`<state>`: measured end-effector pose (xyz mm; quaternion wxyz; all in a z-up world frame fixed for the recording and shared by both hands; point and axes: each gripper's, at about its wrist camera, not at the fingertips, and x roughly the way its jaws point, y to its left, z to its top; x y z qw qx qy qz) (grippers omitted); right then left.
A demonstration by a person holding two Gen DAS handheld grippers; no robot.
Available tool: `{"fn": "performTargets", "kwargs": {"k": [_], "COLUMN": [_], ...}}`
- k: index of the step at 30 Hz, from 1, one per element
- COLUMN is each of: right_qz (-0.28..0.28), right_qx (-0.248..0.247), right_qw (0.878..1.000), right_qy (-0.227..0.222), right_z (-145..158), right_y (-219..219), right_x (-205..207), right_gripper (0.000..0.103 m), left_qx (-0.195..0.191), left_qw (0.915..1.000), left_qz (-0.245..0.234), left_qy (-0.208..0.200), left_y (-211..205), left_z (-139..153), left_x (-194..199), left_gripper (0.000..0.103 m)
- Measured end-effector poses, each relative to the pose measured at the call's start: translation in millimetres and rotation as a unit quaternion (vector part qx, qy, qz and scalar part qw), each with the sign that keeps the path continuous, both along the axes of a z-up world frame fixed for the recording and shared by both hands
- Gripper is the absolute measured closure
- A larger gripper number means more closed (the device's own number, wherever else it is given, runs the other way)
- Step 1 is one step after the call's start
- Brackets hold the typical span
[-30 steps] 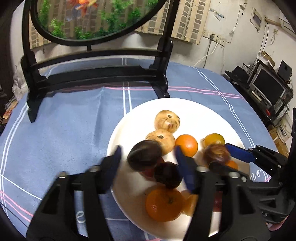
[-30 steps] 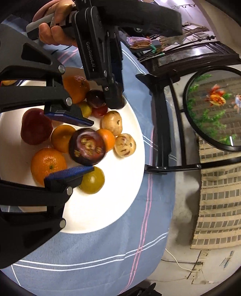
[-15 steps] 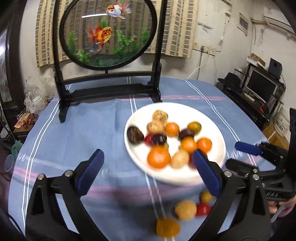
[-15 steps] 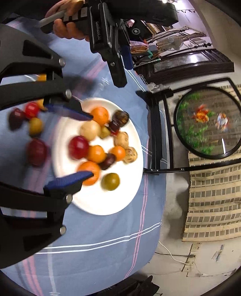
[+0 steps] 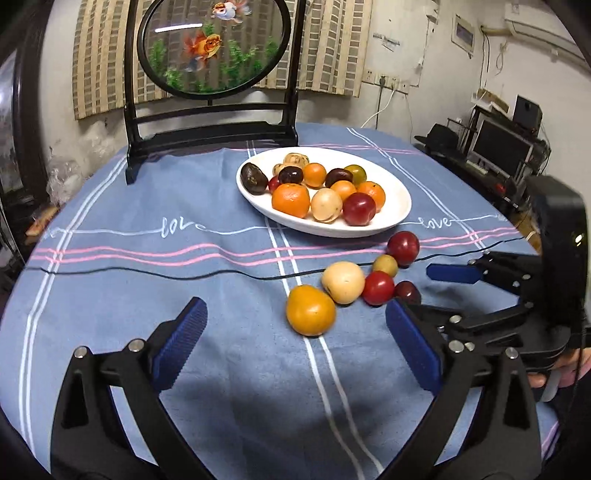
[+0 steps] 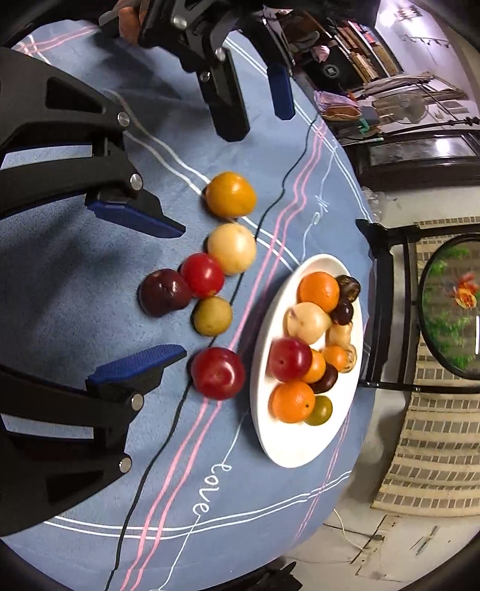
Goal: Organize fruits
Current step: 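Withdraw both open tools from the plate back toward the fruit pile, then grasp a dark red plum with the right tool while the left tool grasps an orange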
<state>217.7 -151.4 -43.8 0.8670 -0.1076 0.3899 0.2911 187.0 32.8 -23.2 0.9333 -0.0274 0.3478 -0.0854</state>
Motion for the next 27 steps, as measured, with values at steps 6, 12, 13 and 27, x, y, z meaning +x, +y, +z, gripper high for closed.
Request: {"fn": "performTargets", "kwargs": {"k": [6,12,13,27], "right_qz": [0.001,0.001,-0.001,-0.004], "right_qx": [-0.008,-0.012,-0.013,-0.011], "right_qw": [1.0,1.0,1.0,1.0], "right_qy": [0.009,0.013,0.014,0.008], "right_z": [-10.0,-16.6,-17.5,-19.7], "right_y": [1.9,3.3,3.0,3.3], "right_x": [3.4,3.8,4.3,5.9], "right_gripper": [0.043,0.05,0.053,0.058], "left_qx": [0.013,0.016,0.012,0.009], "left_qw": [0.9998,0.9997,0.9998,0.9995], "left_qz": [0.01,0.015,0.017,0.026], "left_qy": [0.012,0.002,0.004,0.015], "left_y": [-3.5,-1.8,-0.3,2.0], "left_z": [-6.0,-1.9,-2.0,-3.9], "left_x": [0.3,-1.2,-1.0,2.4], "left_gripper": [0.004,0.004,0.004,0.004]}}
